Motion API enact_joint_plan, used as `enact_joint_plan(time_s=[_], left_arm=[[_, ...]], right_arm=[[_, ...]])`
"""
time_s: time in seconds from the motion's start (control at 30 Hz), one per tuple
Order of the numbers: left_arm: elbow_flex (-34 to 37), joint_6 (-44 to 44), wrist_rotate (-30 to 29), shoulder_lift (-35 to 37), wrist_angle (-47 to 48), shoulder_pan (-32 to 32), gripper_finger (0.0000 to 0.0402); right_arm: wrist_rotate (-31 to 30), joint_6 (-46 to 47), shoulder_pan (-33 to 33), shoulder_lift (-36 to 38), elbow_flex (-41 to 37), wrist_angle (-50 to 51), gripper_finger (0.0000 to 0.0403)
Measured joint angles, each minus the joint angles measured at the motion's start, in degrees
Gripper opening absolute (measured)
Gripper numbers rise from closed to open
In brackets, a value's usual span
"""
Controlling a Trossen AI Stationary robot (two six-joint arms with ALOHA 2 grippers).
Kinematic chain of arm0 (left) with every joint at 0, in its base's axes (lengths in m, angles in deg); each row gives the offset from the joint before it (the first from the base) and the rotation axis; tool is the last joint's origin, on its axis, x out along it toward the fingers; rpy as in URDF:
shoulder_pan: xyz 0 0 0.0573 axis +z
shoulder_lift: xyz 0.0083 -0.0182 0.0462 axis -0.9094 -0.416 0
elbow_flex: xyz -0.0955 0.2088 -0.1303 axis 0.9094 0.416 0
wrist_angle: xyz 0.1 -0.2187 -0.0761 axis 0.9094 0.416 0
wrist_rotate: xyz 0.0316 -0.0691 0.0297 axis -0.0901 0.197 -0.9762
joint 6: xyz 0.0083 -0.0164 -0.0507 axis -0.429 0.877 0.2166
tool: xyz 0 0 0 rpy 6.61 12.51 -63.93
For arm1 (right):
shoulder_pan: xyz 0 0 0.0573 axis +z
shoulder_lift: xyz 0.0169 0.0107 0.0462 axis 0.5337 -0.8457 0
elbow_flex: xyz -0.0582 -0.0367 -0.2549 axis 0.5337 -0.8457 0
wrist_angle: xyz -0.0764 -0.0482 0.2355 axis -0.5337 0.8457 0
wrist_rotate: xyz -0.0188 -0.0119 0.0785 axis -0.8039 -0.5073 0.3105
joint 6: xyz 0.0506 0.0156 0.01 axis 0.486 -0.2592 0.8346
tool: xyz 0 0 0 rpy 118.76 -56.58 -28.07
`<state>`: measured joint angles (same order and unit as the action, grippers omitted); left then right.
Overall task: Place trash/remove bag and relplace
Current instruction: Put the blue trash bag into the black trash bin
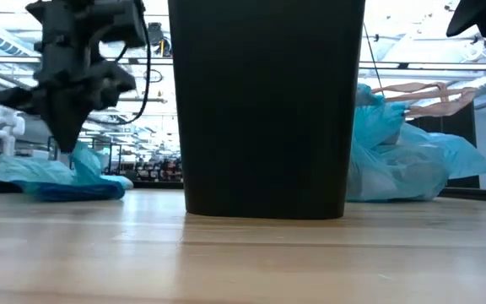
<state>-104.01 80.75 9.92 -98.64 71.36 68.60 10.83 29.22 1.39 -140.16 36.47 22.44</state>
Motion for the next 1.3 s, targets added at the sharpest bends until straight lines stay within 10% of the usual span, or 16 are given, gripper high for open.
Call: enact_joint_plan(time_s=[0.67, 1.3], left_arm=[[-26.3, -8.2, -19.8, 8.1, 10.5, -2.9, 0.0001], [-42.8, -25.9, -24.0, 8.2, -0.1, -3.0, 0.0000]], right_arm=[[-3.4, -5.9, -0.3, 0.0, 0.0, -4.0, 0.0205], [-12.6, -23.8, -3.0, 1.9, 0.0, -18.9, 0.0205]])
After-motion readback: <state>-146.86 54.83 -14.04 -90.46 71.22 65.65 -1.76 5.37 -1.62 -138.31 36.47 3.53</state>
